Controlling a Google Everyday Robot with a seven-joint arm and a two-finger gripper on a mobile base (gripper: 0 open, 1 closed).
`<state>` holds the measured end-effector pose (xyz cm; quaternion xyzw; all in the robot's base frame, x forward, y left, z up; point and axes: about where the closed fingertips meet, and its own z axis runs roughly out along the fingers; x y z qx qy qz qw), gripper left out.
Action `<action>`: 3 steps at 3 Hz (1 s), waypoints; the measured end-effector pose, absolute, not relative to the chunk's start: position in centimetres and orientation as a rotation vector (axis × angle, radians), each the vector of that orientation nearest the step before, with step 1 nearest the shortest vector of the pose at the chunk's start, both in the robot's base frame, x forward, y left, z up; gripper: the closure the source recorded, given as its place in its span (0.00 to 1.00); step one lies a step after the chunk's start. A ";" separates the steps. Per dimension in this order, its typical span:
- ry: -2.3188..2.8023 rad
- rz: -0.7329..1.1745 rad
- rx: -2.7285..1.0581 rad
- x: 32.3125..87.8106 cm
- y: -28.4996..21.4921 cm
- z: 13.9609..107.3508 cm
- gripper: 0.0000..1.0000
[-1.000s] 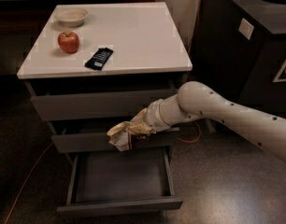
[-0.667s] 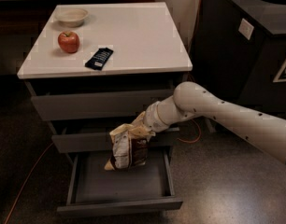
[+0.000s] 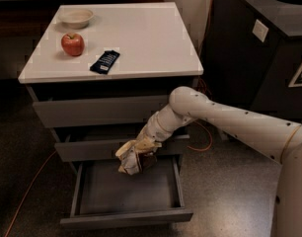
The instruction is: Place brown chip bag into bottom drawer
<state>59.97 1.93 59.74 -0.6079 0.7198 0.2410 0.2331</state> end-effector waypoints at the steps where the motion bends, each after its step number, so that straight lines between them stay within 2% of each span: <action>1: 2.014 0.607 -1.777 60.0 2.2 57.6 1.00; 3: 2.116 0.452 -1.905 59.9 1.4 53.5 1.00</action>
Offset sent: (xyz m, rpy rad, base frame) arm 0.0049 -0.0108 -0.0697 -0.3922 0.0437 0.0980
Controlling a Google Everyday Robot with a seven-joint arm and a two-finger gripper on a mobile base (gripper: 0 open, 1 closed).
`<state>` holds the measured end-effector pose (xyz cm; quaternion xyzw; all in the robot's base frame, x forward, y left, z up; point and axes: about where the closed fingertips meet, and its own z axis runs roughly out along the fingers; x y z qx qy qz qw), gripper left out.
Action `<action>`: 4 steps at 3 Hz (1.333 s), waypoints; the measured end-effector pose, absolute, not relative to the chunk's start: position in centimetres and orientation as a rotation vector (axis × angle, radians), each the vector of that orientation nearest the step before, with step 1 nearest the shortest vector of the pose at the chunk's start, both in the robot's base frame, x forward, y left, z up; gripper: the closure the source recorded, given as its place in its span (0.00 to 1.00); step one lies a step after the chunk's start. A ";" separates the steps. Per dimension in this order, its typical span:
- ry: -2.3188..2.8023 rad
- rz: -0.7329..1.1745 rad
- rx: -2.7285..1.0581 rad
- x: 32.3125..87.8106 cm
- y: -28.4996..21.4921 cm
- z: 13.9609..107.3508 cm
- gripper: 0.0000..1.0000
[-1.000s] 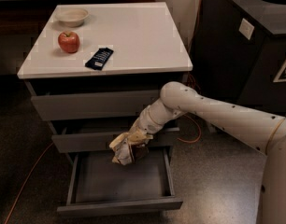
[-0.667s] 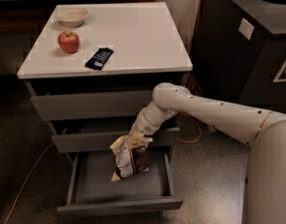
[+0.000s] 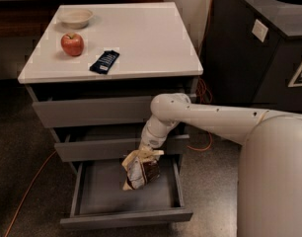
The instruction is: Place brown chip bag into bottom drawer
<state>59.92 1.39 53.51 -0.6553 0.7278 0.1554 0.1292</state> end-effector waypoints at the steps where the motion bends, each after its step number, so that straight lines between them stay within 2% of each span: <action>1: 2.118 0.447 -1.906 59.9 1.3 53.4 1.00; 4: 2.174 0.435 -2.024 59.8 2.1 45.4 1.00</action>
Offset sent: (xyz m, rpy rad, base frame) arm 0.0060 0.0032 -0.0387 -0.0829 0.0113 0.0118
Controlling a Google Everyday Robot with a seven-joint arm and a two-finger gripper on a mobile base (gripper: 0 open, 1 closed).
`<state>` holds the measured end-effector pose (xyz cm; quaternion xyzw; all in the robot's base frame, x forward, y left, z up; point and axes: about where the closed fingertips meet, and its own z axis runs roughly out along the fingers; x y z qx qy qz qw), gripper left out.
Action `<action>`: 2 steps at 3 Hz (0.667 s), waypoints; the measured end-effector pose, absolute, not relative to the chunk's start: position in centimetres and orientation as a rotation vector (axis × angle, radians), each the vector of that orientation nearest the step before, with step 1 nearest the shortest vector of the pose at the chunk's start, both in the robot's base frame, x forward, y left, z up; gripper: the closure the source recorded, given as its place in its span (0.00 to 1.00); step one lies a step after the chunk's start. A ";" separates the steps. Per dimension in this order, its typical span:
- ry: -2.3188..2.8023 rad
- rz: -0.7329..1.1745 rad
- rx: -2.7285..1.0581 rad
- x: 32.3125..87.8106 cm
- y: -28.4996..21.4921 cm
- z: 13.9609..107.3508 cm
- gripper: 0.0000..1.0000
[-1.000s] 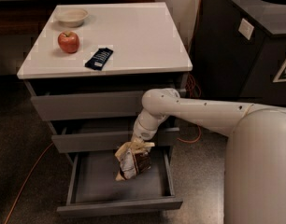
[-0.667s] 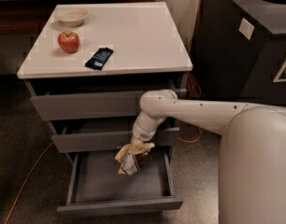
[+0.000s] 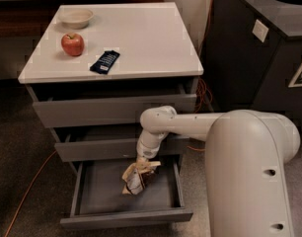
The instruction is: Place brown chip bag into bottom drawer
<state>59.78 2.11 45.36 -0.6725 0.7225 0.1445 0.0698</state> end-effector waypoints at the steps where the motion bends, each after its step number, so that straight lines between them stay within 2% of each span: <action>1: 2.171 0.378 -2.094 58.9 3.1 42.8 0.82; 2: 2.172 0.349 -2.153 57.8 3.7 40.3 0.59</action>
Offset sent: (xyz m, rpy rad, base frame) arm -0.0311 0.0223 -0.0800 -0.1441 0.0093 0.1045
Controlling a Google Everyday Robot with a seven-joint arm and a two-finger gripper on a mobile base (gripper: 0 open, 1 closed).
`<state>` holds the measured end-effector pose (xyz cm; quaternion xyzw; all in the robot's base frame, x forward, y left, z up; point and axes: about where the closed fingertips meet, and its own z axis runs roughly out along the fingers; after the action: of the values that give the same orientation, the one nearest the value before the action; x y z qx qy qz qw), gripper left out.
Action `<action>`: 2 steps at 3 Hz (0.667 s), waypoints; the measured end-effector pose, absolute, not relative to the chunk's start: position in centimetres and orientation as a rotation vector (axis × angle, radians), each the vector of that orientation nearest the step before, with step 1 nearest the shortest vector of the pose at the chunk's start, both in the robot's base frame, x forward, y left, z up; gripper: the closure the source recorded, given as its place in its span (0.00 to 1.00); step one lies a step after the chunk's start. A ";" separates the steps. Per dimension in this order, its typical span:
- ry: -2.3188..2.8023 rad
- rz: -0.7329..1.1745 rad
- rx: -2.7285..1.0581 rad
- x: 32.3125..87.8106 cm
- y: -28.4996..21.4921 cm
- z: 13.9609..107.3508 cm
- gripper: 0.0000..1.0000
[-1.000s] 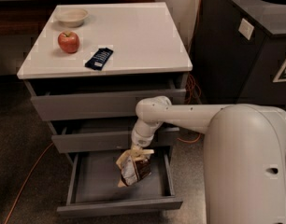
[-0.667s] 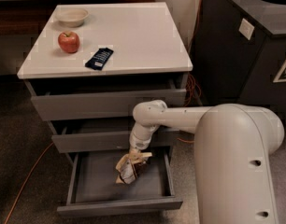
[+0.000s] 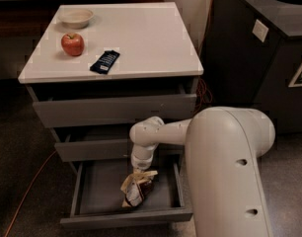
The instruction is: Place brown chip bag into bottom drawer
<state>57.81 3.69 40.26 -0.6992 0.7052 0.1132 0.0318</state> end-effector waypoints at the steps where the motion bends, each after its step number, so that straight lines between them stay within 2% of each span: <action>1: 2.180 0.305 -2.188 57.2 3.5 38.3 0.36; 2: 2.186 0.232 -2.185 57.5 2.7 38.1 0.12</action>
Offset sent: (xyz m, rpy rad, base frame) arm 0.0095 -0.0226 -0.0119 -0.1081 -0.1133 -0.0089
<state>57.51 2.69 38.09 -0.7049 0.7051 0.0749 0.0209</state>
